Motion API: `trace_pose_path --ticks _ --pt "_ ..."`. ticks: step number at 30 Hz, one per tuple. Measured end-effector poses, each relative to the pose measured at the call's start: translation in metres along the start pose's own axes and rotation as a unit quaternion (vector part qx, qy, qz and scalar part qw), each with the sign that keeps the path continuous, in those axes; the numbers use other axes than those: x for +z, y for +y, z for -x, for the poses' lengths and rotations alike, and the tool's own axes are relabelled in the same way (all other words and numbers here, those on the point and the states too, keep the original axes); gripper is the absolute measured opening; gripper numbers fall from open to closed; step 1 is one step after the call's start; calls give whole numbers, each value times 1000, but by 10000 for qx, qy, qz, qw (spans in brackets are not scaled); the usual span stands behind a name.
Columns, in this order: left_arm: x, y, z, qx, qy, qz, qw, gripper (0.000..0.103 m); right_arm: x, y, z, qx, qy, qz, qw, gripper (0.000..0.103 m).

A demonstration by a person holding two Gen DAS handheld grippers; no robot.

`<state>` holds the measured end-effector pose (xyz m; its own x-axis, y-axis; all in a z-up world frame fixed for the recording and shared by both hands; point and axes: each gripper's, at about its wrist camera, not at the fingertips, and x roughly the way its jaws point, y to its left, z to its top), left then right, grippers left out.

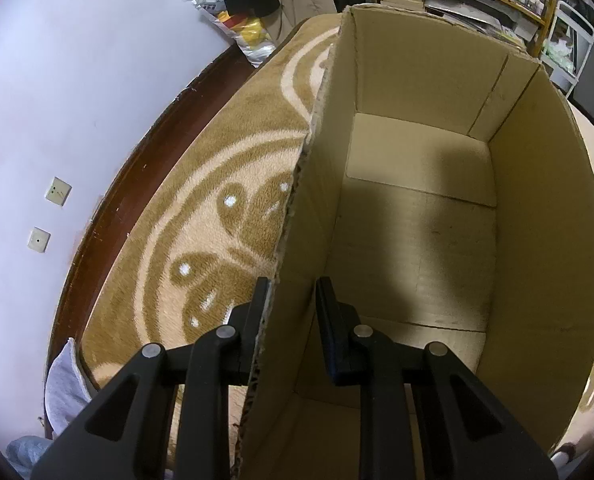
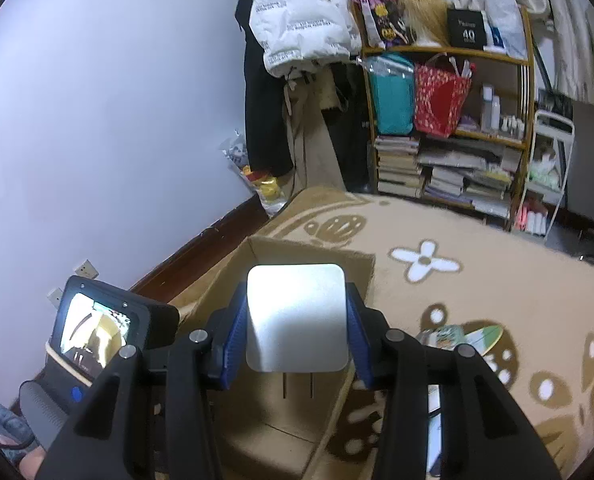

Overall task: Organize rigid objects
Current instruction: 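Carry the white square plug into the box and open the right gripper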

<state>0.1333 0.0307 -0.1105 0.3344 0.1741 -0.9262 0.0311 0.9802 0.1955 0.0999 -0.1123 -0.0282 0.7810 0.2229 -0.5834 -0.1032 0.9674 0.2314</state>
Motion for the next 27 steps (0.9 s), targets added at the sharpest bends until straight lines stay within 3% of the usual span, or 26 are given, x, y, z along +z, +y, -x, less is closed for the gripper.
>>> trace_pose_path --ticks 11,18,25,27 --pt "-1 2 -2 -2 -4 93 10000 21 -20 -8 -21 206 365 -112 9991 48" --pt "-1 2 -3 9 11 86 10000 21 -23 -12 -17 220 292 -199 9991 51" --pt "-1 4 -2 -23 16 142 9999 21 -15 -23 3 -3 47 -248 9997 88" --pt "-1 3 -2 -10 13 130 9999 21 -13 -30 8 -77 -18 -308 9995 94"
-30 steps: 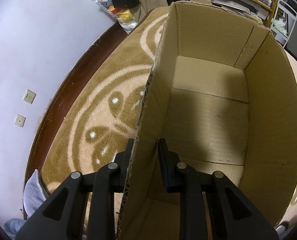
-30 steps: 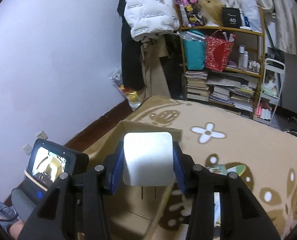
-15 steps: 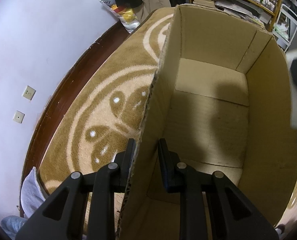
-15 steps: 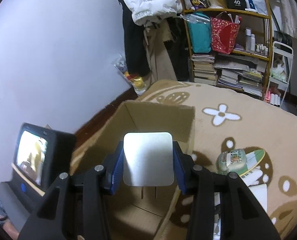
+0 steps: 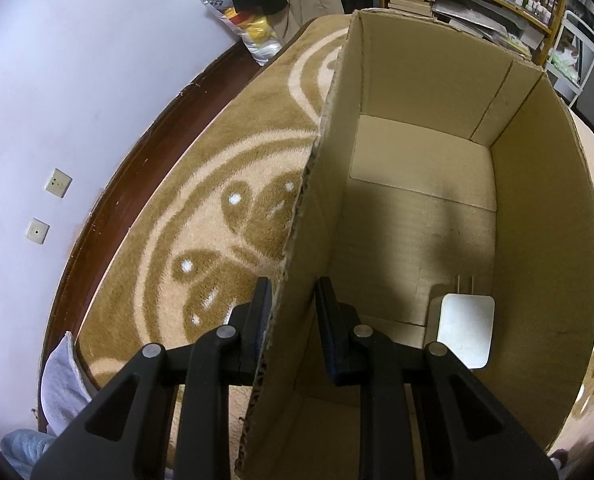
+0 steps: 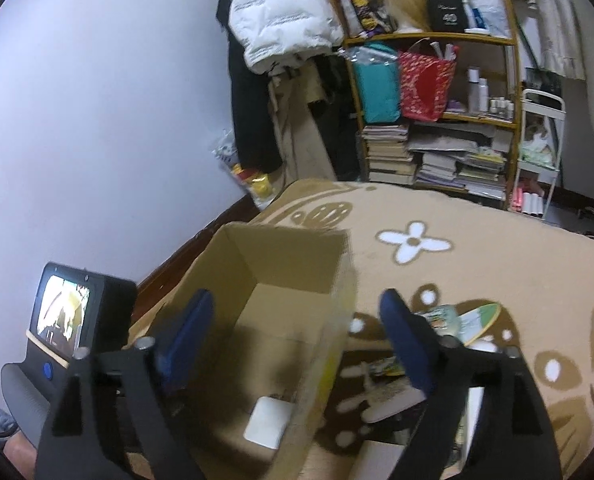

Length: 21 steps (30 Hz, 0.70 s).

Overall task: Organize rigid objects
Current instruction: 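Carry the white square plug into the box and open the right gripper, then move the right gripper back and grasp the white rectangular charger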

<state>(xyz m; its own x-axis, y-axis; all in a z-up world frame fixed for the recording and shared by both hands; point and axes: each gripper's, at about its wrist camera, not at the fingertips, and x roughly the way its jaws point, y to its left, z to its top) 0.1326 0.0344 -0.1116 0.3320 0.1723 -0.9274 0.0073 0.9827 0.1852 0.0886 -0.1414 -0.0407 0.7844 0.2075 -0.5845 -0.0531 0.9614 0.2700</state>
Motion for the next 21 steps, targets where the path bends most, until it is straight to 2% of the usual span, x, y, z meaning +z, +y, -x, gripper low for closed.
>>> trace_pose_path --ticks 3,7,14,21 --pt "0 -1 0 23 -2 -18 10000 21 3 -13 6 -143 -49 -66 9999 103" --pt "0 0 0 -2 10 5 10000 21 2 -32 12 -317 -79 -204 9993 103" --pt "1 1 0 1 14 1 10000 21 -12 -61 10 -619 140 -344 9974 103" --pt "0 1 0 21 11 -16 10000 21 -39 -70 5 -609 432 -425 9963 103"
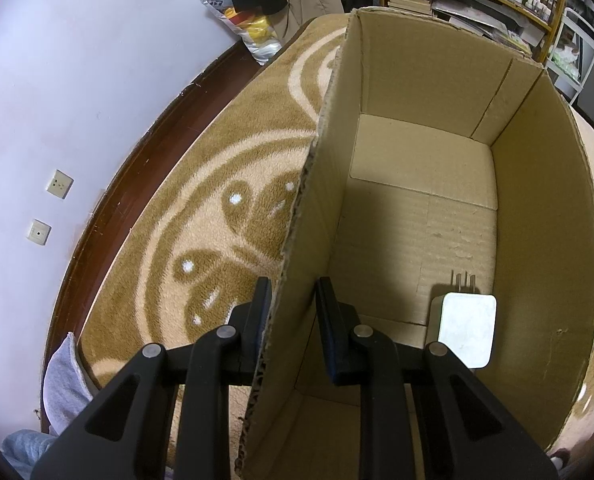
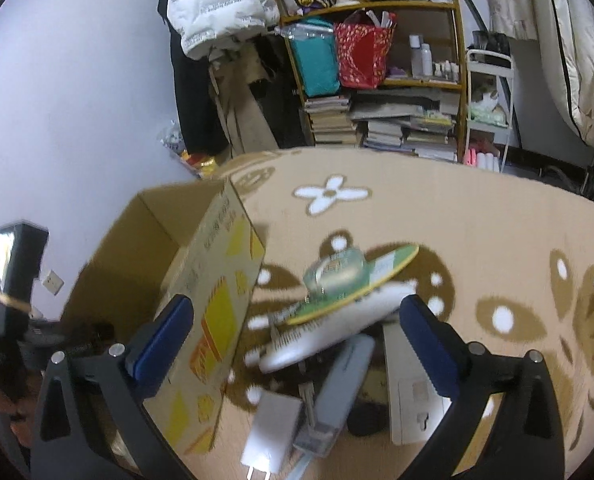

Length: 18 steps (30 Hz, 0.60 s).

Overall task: Organize rigid objects
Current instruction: 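Move the right gripper back and grasp the white rectangular charger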

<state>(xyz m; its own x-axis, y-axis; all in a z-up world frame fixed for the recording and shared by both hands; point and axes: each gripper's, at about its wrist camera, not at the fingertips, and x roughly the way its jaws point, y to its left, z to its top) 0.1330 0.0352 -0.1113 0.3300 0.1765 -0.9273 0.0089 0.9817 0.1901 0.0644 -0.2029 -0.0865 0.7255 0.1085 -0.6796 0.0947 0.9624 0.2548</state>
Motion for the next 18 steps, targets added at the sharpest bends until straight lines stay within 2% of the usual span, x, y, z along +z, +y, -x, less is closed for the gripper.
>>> trace_pose_path --ticks 10,14,18 --pt "-1 0 0 -4 14 -6 10000 21 -29 9 -12 7 332 182 9993 103" --pt "0 0 0 -7 20 -2 10000 21 -37 14 -17 76 520 304 9982 86" --pt "0 0 1 -3 17 -8 10000 21 -44 16 -22 75 652 340 9973 84"
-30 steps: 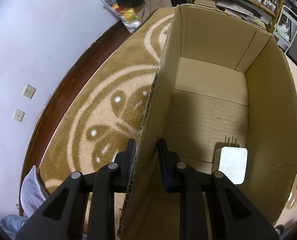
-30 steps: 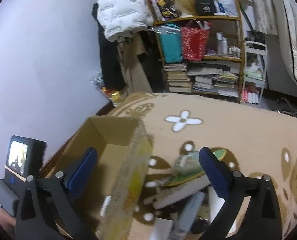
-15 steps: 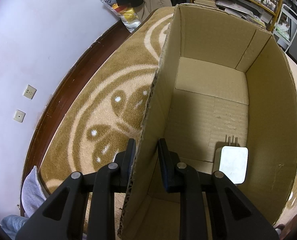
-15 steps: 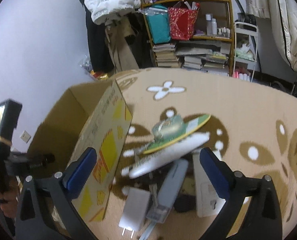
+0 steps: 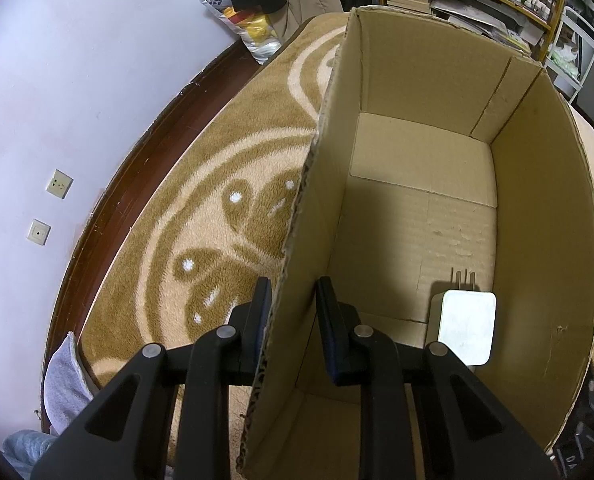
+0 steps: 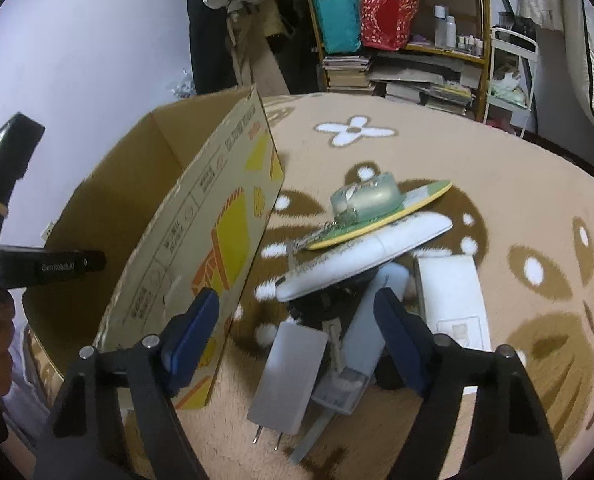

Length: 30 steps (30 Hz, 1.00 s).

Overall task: Organize rigid objects
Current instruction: 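Move the right gripper back and grasp the white rectangular charger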

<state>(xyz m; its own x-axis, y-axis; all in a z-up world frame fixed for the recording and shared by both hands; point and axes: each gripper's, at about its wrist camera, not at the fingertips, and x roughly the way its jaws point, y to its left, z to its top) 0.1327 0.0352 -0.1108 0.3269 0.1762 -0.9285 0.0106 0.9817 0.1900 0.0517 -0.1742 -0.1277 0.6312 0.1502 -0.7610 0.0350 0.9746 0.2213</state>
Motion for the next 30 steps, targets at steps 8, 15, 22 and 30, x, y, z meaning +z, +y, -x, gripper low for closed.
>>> trace_pose_path --ticks 8,15,22,30 --pt "-2 -2 1 16 -18 -88 10000 21 -7 -1 -3 -7 102 -79 9999 63" --pt "-3 -6 3 102 -36 -220 9997 21 -16 -3 -9 168 311 -181 9992 50" --pt "-2 -5 2 106 2 -192 9998 20 -17 -2 -13 152 370 -192 9990 33" --pt "-2 -5 2 131 -2 -214 9997 20 -20 -1 -19 71 517 -304 9982 32"
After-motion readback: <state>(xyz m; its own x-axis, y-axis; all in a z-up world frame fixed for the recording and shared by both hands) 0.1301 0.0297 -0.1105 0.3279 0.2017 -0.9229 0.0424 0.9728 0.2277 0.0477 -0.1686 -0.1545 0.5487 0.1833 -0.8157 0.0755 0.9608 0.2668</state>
